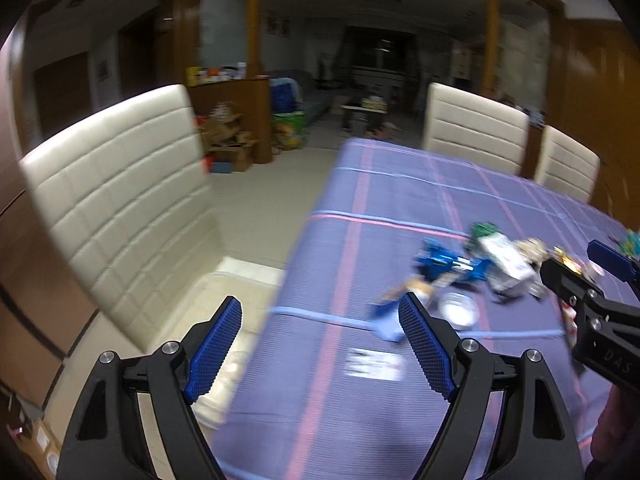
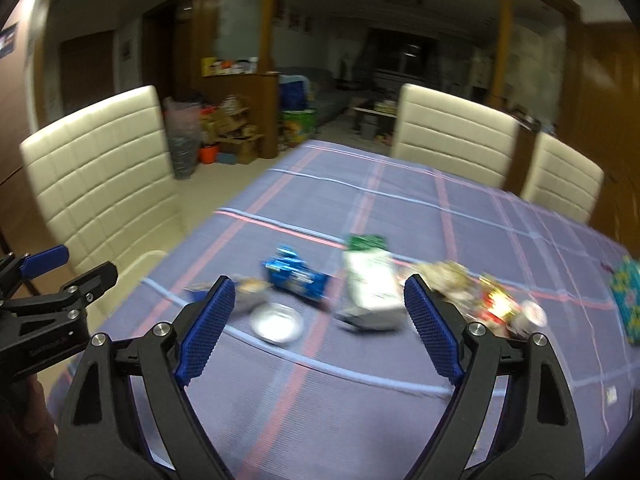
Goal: Collect trash
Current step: 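Move both tools back over the table, then grasp the red-and-gold wrapper with the left tool while the right tool grasps the clear tray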
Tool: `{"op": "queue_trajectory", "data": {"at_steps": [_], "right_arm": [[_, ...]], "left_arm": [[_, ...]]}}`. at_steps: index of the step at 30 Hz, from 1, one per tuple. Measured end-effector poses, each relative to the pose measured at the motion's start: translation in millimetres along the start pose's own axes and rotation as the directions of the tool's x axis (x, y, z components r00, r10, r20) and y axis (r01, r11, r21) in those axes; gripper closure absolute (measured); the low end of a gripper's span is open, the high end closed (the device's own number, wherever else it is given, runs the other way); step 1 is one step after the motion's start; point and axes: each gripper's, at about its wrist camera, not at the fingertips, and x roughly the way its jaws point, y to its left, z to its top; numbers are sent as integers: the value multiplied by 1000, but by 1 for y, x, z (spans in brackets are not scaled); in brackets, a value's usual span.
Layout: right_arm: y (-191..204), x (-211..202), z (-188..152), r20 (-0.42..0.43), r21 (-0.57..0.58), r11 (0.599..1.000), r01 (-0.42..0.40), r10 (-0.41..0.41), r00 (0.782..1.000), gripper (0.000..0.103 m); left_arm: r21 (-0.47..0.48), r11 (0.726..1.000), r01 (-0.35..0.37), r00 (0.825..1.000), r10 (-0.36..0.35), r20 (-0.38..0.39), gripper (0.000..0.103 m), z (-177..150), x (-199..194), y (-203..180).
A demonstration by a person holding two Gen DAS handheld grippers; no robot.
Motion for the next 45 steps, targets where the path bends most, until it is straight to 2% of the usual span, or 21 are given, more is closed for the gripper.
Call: {"op": "queue_trajectory", "data": {"at_steps": [6,14,22,25,33,36,39,41,43,45], "right_arm": [[-75,-8,-25,-28,87,988,126,-124,992,22],[-162,-6,-62,-112,115,966,231,-219,969,23],[-212,15,-83,-181,75,961,266,-249,951,23],[-227,25,-91,-216,73,964,256,-235,948,23],[-246,48,-103,-281,111,976,190,-152,947,23],[-251,53,-103,-302,152,975,165,-113,947,32],[-256,54,-104,-297,190,971,144,-83,951,52],[-255,54,-103,-292,184,972,147,-89,952,56],[-253,54,-104,-289,182,972,146,-89,953,57],[-251,51,-105,-283,186,971,147,-90,955,57]], "left_arm": [[103,989,107,994,-105,-24,24,-3,1,-80],[211,952,221,974,-205,-95,24,-12,8,-171],[269,923,276,956,-235,-174,24,-20,26,-243],[293,912,285,951,-231,-206,24,-23,37,-265],[318,908,273,944,-189,-271,24,-31,65,-293],[323,908,266,941,-171,-294,24,-35,73,-295],[330,908,259,938,-155,-309,24,-40,79,-296],[330,908,259,939,-157,-307,25,-41,78,-295],[331,907,261,940,-161,-302,34,-42,76,-294],[332,906,261,939,-159,-305,54,-43,75,-293]]}}
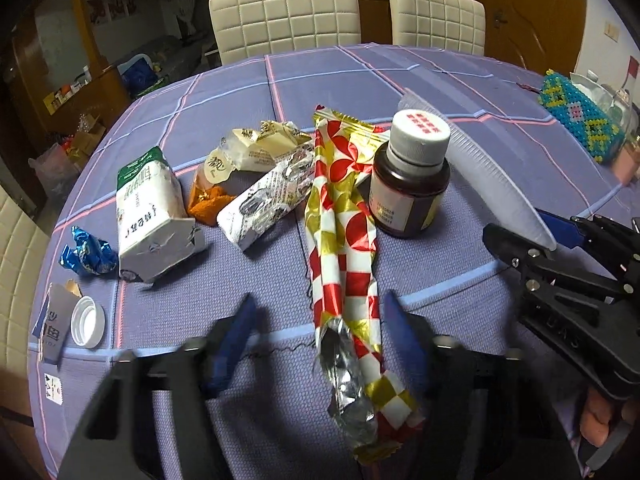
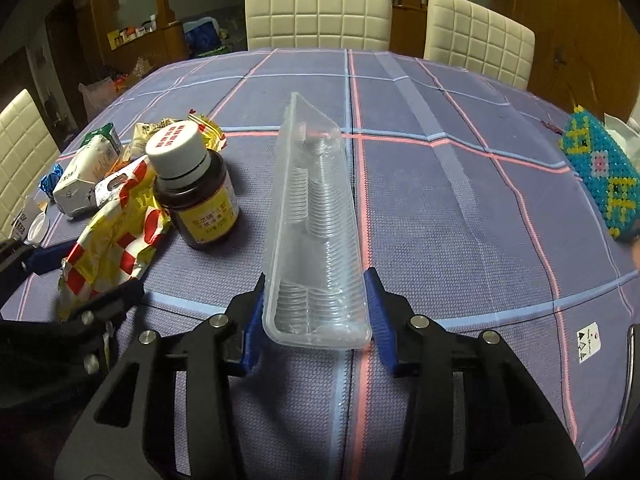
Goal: Collect trash
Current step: 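Grasp the red-and-gold wrapper with the left tool while the right tool grasps the clear tray, then carry the wrapper and clear tray toward the plastic bin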
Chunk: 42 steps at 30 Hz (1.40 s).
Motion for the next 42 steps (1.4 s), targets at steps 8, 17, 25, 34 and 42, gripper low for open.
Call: {"op": "queue_trajectory", "data": {"at_steps": [8,17,25,34,42], "right_arm": [[10,-20,-6,42,0,1000,28,-28,999,58],[22,-56,-5,117,4,1000,28,-28,993,58],[41,-78,-2,149,-30,999,17,-12,989,76],[74,-104,-9,223,-96,995,41,-19,975,88],[106,-128,-13,313,-180,978,103,-42,949,88]], "left_arm": [[-12,1000,26,999,-25,35,82,-8,-18,8],[-29,1000,5,989,0,148,83,-8,-56,23],[-55,999,1,979,10,203,83,-15,-80,37],[-86,996,-4,965,26,262,83,-30,-107,58],[-114,993,-21,951,55,305,83,-44,-127,79]]}}
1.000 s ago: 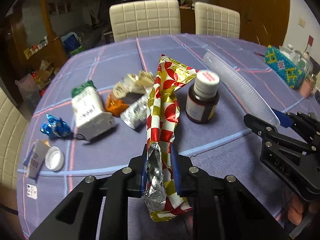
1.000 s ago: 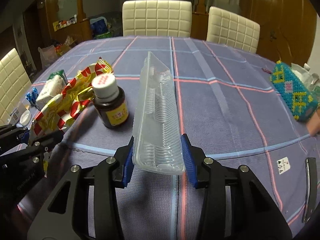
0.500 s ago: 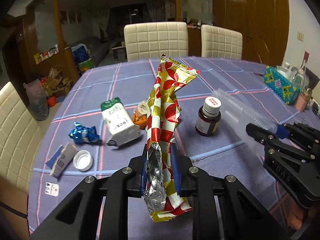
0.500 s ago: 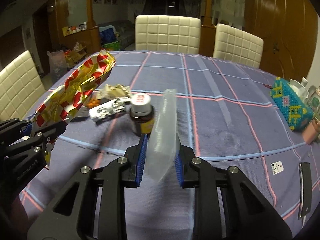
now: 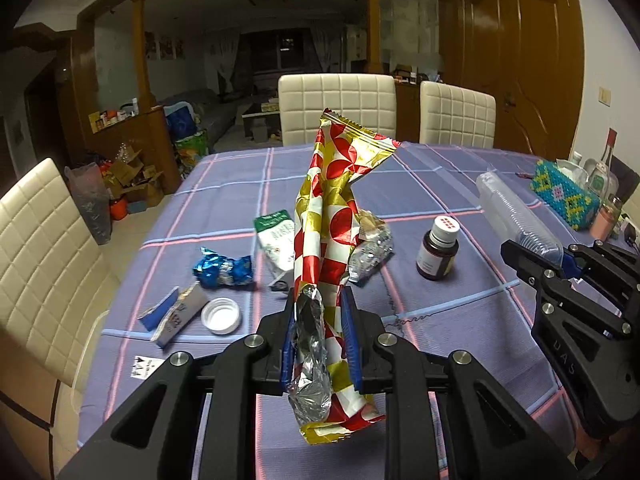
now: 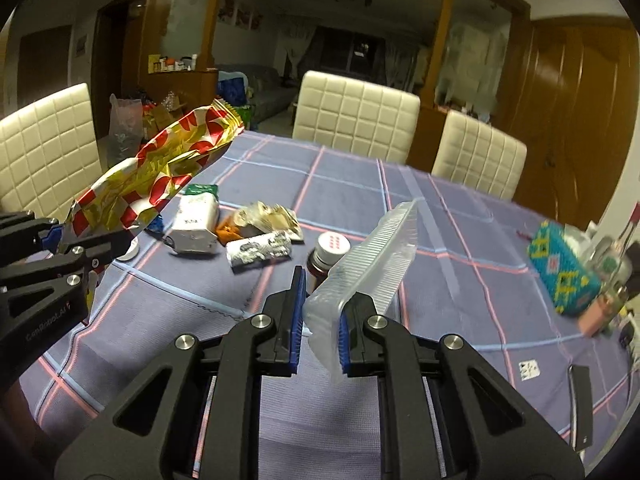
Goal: Collect trash
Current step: 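Carry the wrapper and clear tray toward the plastic bin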
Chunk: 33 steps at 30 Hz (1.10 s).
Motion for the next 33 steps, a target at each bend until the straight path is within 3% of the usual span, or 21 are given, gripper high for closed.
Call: {"op": "queue_trajectory", "data": {"at_steps": [20,33], "right_arm": [[97,-13,39,85,-165,983,-82,97,992,88],[170,-4,56,74,-247,956,-160,183,980,88]], "left_arm": [[-96,985,-143,986,150,68,83,-15,-25,86],[-187,955,-232,969,244,43,83,-34,-29,159]]}}
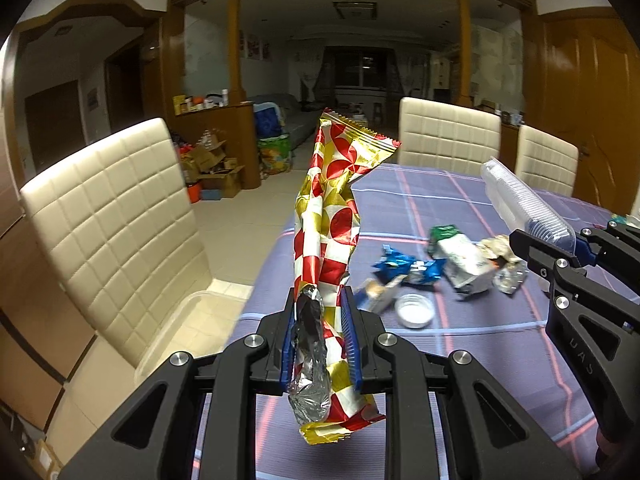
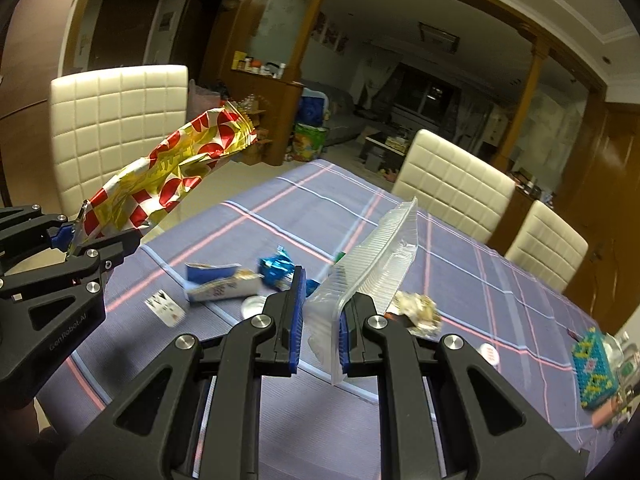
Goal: Collect trash
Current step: 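Carry the wrapper and clear tray toward the plastic bin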
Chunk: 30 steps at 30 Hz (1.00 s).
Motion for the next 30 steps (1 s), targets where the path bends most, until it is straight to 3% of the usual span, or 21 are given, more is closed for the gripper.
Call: {"op": "queue_trajectory", "data": {"at_steps": [9,16,30], "right_arm": [[36,11,19,9,-43,998,-42,43,999,88],[37,5,19,58,-32,998,-52,54,997,88],[45,13,27,107,-112,967,-228,239,965,88]], "left_arm": [[-57,998,-33,999,32,-21,83,-3,7,40],[-48,998,-50,996,47,-70,83,4,22,47],[-80,977,-198,972,186,-144,83,17,24,52]]}}
